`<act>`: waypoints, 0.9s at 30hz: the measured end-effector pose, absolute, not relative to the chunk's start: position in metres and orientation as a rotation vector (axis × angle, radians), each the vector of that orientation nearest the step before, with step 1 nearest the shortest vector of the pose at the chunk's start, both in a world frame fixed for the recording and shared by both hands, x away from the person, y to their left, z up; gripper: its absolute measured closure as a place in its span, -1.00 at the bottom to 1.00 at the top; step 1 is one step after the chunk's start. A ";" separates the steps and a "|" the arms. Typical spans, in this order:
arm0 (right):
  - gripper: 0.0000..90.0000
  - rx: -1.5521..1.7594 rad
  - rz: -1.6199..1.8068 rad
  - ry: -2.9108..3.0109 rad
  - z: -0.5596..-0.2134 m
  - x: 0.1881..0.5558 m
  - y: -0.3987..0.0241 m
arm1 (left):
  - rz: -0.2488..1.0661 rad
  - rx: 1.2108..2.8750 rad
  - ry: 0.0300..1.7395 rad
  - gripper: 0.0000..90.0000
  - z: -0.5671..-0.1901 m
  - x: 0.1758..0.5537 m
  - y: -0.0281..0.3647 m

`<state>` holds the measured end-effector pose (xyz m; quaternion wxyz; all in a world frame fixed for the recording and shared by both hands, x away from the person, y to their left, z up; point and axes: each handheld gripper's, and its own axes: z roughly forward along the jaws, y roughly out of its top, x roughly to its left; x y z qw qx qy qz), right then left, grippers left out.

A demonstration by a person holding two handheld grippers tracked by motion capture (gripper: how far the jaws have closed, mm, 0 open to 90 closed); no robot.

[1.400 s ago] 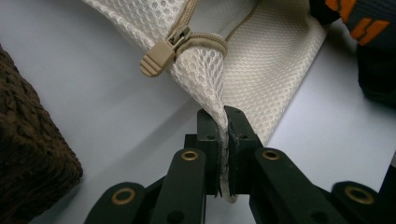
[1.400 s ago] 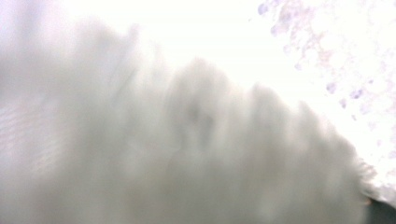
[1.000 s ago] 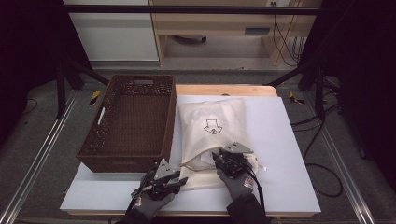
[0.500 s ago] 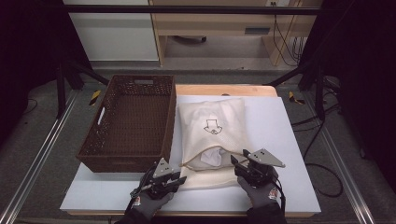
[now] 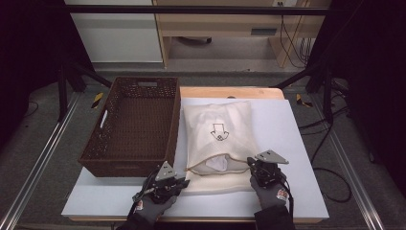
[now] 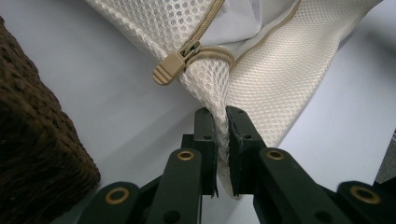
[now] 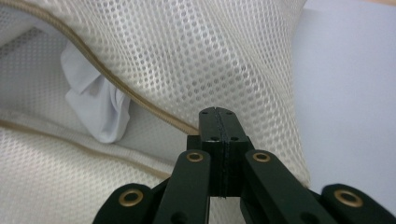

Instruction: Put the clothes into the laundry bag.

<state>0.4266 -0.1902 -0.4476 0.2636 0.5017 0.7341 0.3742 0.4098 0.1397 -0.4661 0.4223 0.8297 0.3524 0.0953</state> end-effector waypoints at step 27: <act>0.83 1.333 0.925 2.052 -0.483 0.472 -0.111 | 0.254 2.085 0.872 0.83 -0.469 0.410 0.137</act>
